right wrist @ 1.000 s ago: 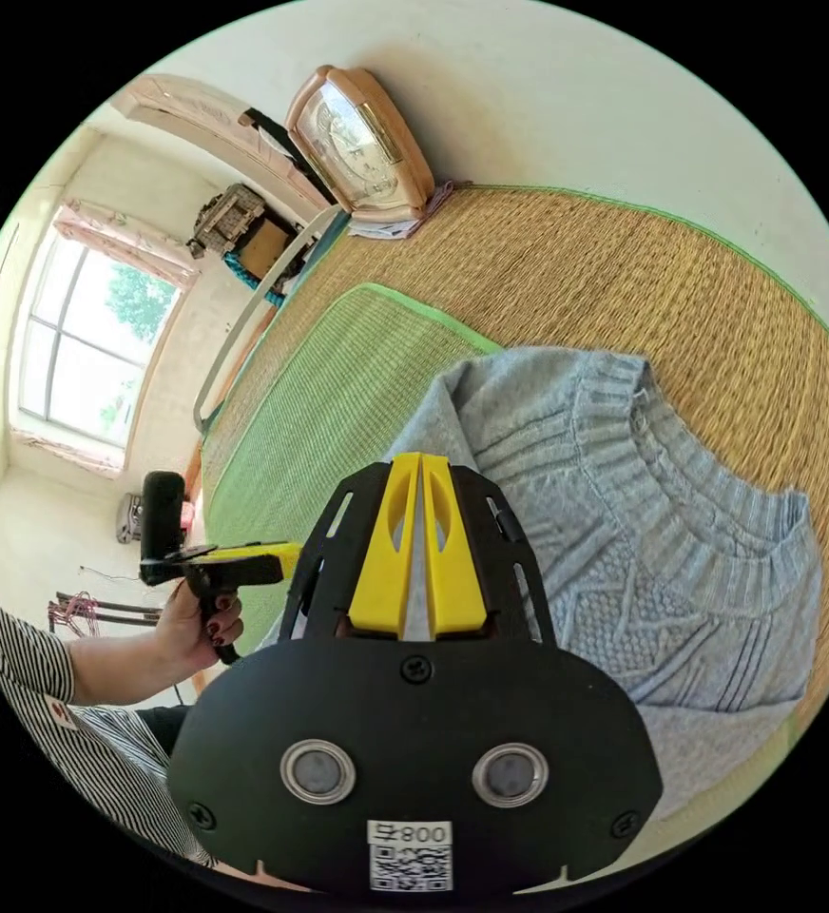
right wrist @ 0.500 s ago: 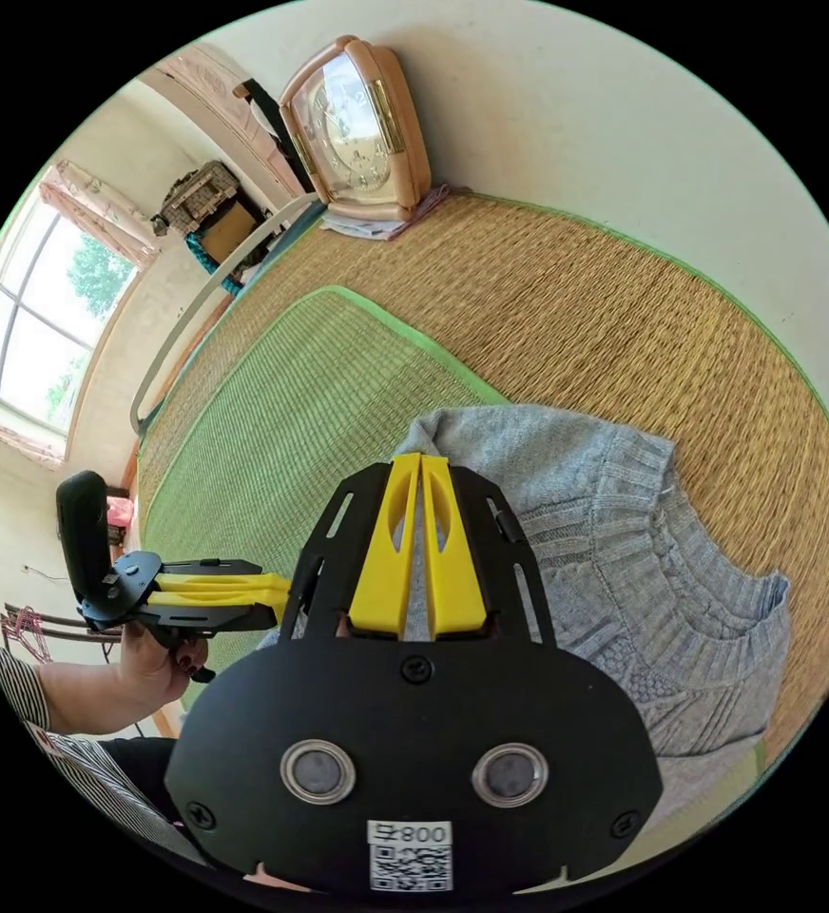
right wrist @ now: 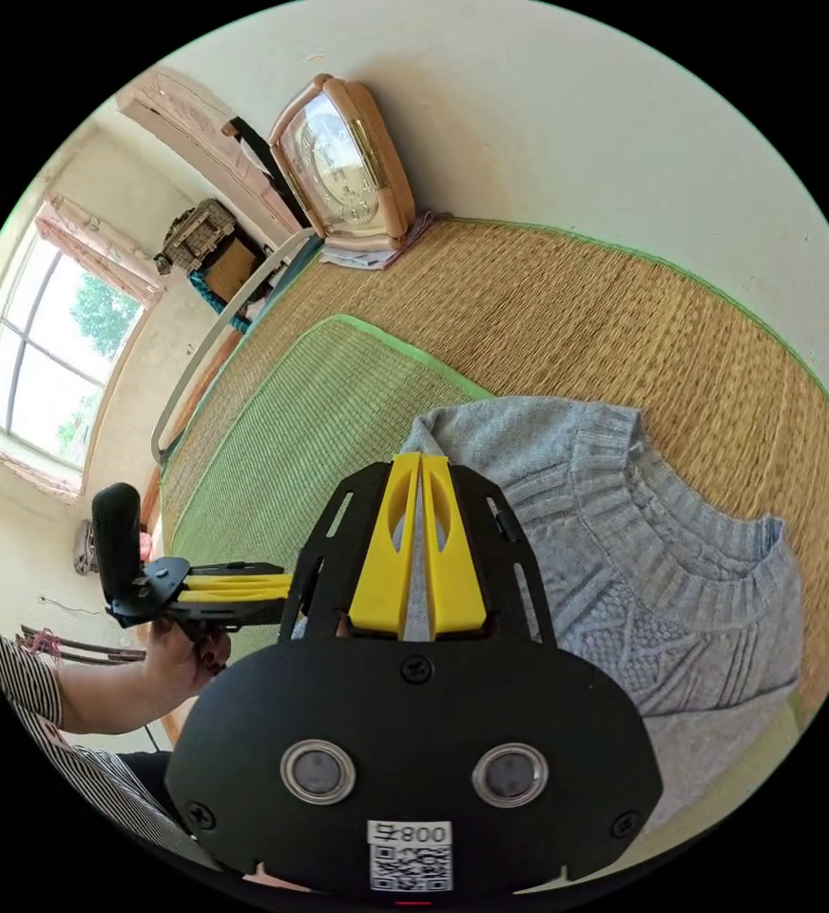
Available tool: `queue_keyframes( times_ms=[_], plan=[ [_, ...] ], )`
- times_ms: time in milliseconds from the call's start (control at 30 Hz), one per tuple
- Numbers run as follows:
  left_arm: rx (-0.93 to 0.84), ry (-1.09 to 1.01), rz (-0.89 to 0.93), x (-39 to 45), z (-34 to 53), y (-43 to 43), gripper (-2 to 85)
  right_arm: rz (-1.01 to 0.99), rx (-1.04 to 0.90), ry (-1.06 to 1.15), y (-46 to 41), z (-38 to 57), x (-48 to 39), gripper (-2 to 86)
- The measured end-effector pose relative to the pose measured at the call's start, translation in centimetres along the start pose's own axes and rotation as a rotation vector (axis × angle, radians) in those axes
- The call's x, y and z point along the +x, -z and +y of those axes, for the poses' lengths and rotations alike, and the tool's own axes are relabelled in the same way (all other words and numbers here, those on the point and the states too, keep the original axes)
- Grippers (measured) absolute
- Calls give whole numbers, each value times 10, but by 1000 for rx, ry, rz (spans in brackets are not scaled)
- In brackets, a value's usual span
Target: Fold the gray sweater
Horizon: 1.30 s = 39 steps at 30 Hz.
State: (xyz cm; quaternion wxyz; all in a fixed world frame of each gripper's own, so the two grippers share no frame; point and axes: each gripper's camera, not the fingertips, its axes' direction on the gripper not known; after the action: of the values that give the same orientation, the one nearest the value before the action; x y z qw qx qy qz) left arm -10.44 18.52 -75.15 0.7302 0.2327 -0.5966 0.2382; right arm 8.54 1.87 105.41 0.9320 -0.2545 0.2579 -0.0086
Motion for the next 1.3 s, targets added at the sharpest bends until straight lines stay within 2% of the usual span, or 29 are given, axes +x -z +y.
queue_keyframes(
  times_ms=[67, 133, 200, 300, 367, 467, 533, 600, 667, 767, 867, 933, 1033, 1300],
  plan=[
    [-46, -1, -15, -4, 7, -7, 2, -36, -6, -18, 6, 26, 2, 0],
    [-119, 10, -53, -13, 16, -21, 2, -26, -90, -28, -3, 50, 3, 1],
    [-108, 38, -25, -17, 22, -21, 2, -21, -194, -64, -15, 78, 8, 1],
    [-68, 9, -41, -12, 35, -11, 1, -13, -78, -86, 10, 108, 5, 1],
    [-90, 6, -30, -13, 42, -14, 1, 1, -86, -102, 15, 128, 5, 0],
    [-165, 54, -3, -27, 57, -30, 1, -28, -205, -141, -2, 162, 19, 1],
    [-151, 114, 28, -36, 73, -28, 1, -75, -185, -191, 10, 175, 26, 1],
    [-113, 142, 91, -40, 89, -18, 1, -38, -74, -196, 42, 196, 28, 1],
    [-115, 177, 120, -44, 108, -10, 1, -64, -67, -219, 59, 220, 34, 0],
    [-185, 240, 169, -53, 148, -2, 2, -104, -77, -294, 86, 279, 43, 1],
    [-308, 277, 145, -55, 191, 6, 2, -59, -177, -414, 106, 350, 47, 1],
    [-447, 284, 121, -54, 223, 5, 2, -20, -257, -483, 117, 392, 44, 1],
    [-623, 309, 179, -53, 261, -3, 3, -7, -363, -600, 133, 457, 35, 1],
    [-775, 316, 184, -54, 328, 5, 22, -86, -387, -915, 168, 595, 20, 10]
  ],
)
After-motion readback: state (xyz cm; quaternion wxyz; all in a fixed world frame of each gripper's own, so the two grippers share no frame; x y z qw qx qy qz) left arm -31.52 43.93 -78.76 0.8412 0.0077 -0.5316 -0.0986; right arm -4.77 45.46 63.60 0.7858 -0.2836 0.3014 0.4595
